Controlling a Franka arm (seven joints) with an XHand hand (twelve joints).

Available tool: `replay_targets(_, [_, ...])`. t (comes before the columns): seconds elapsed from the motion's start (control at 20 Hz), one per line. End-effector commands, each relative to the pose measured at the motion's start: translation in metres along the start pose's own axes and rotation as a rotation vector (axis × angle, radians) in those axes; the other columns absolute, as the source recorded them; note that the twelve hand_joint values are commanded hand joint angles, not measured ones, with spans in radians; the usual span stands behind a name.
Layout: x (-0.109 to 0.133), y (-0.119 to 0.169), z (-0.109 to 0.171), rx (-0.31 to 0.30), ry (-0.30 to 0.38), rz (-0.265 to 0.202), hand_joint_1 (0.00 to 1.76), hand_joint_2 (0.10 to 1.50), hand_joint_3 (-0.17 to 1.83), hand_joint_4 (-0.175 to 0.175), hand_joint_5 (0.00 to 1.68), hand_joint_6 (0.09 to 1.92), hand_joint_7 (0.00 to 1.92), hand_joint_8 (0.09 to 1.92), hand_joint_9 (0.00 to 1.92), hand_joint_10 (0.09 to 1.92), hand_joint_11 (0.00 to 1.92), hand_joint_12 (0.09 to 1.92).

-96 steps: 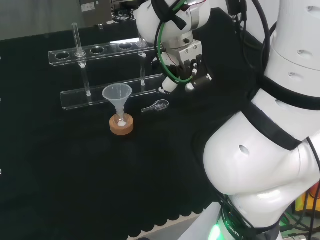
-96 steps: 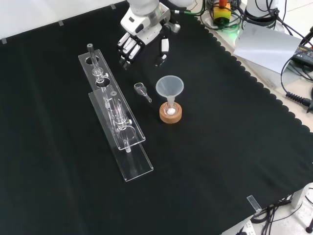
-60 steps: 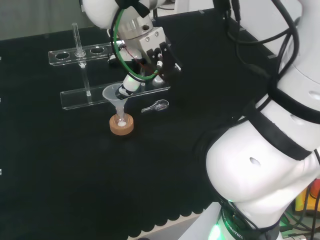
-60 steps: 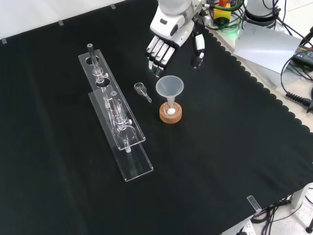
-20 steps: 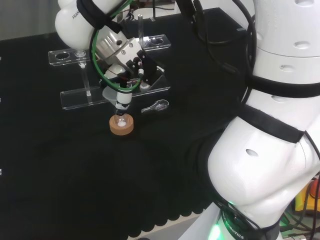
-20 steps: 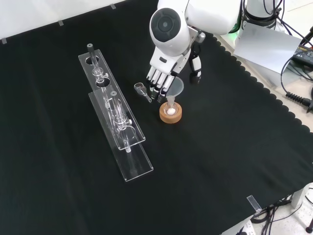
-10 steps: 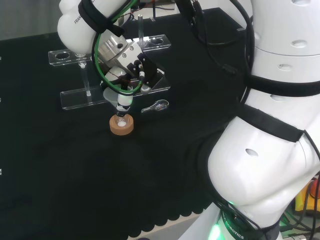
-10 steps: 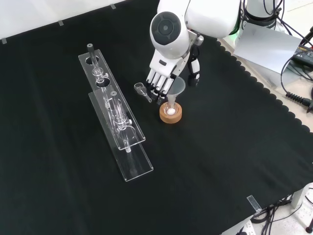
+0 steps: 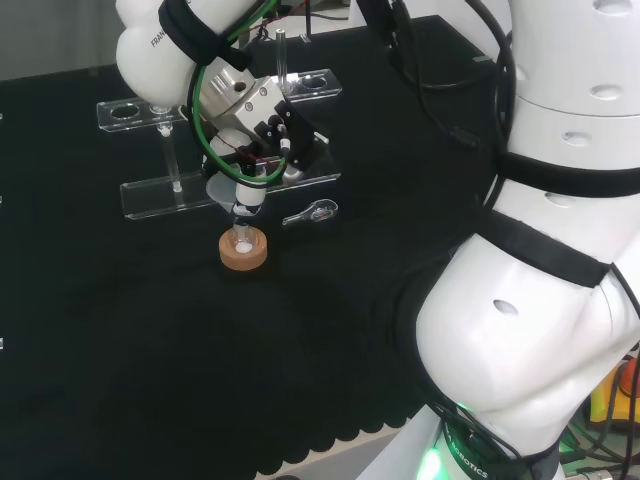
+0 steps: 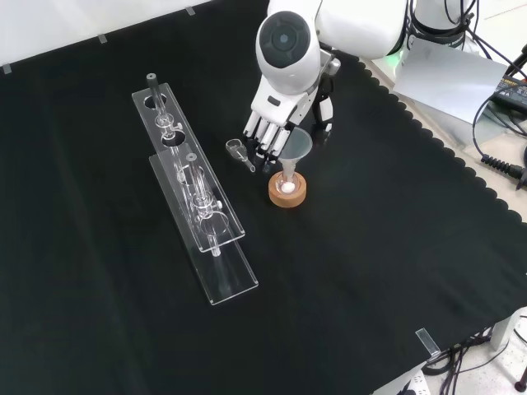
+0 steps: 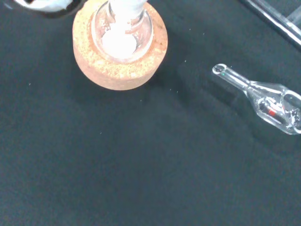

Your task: Remove the funnel from the round-bottom flask.

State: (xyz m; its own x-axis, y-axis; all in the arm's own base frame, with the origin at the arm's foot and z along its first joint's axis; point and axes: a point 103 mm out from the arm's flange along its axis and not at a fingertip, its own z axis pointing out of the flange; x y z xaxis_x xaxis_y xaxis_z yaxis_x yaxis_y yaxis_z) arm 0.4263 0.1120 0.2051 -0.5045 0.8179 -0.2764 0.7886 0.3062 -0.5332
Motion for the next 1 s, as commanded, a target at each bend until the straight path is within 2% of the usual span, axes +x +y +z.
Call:
replay_targets(0.05, [-0.0002,-0.0014,-0.0023,-0.018,-0.01,0.003,0.74,0.68,0.58,-0.003,0.36,0.09,0.18,0.63,0.64,0.57,0.33,1.44])
replay_targets(0.4, [0.0,0.0001,0.0014,0.002,0.002,0.0,0.76,0.69,0.59,-0.005,0.42,0.09,0.18,0.62,0.65,0.56,0.34,1.43])
replay_targets(0.75, [0.0017,0.0026,0.0039,0.018,0.015,-0.01,0.71,0.65,0.61,-0.007,0.22,0.09,0.01,0.63,0.47,0.63,0.24,1.46])
replay_targets(0.9, [0.0018,0.0012,0.003,-0.023,0.002,-0.009,0.71,0.65,0.62,-0.01,0.24,0.09,0.04,0.64,0.5,0.64,0.23,1.46])
replay_targets(1.0, [0.002,-0.0013,0.0006,-0.081,-0.004,0.005,0.73,0.66,0.63,-0.018,0.31,0.09,0.16,0.65,0.63,0.61,0.27,1.43])
